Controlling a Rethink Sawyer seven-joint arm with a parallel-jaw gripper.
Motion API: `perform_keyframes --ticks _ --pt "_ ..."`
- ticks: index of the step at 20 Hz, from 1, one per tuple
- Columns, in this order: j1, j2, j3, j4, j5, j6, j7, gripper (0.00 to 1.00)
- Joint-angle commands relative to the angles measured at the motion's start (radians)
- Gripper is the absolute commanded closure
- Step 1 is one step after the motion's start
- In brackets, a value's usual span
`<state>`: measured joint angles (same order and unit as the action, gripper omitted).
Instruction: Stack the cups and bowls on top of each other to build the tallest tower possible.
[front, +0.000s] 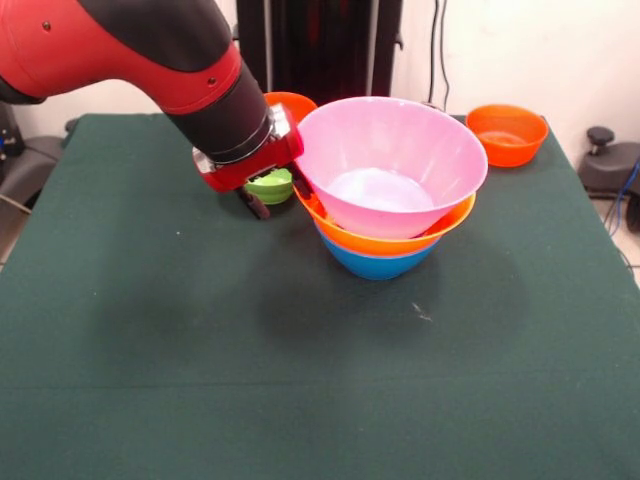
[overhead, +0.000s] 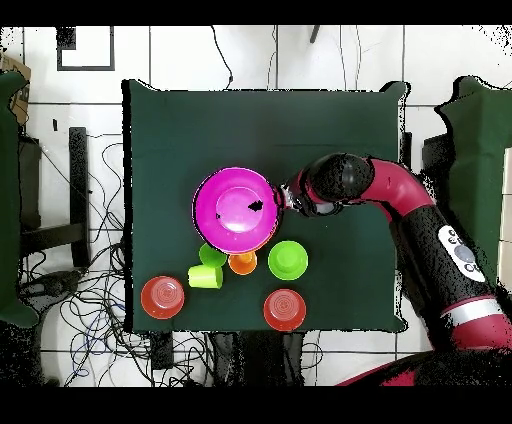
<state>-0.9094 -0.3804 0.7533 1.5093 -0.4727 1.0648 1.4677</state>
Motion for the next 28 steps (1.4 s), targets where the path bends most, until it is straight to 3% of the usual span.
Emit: perform_keyframes --ticks 1,5,11,14,22,26,28 --pt "0.027 0.038 0.01 -0.02 -0.068 -0.001 -0.229 0.0" --pt "0.021 0.046 0.006 -0.09 -0.093 0.048 -0.305 0.0" --pt "0.021 -0.02 0.013 -0.171 -0.111 0.189 -0.395 0.0" --pt "0.025 -0.061 0.009 -0.209 -0.164 0.21 -0.442 0.0" --pt "0.037 -0.045 0.037 -0.341 -0.193 0.357 -0.546 0.0" --pt "0.036 -0.039 0.045 -0.336 -0.169 0.371 -0.54 0.0" --pt "0.033 -0.037 0.042 -0.312 -0.165 0.333 -0.522 0.0"
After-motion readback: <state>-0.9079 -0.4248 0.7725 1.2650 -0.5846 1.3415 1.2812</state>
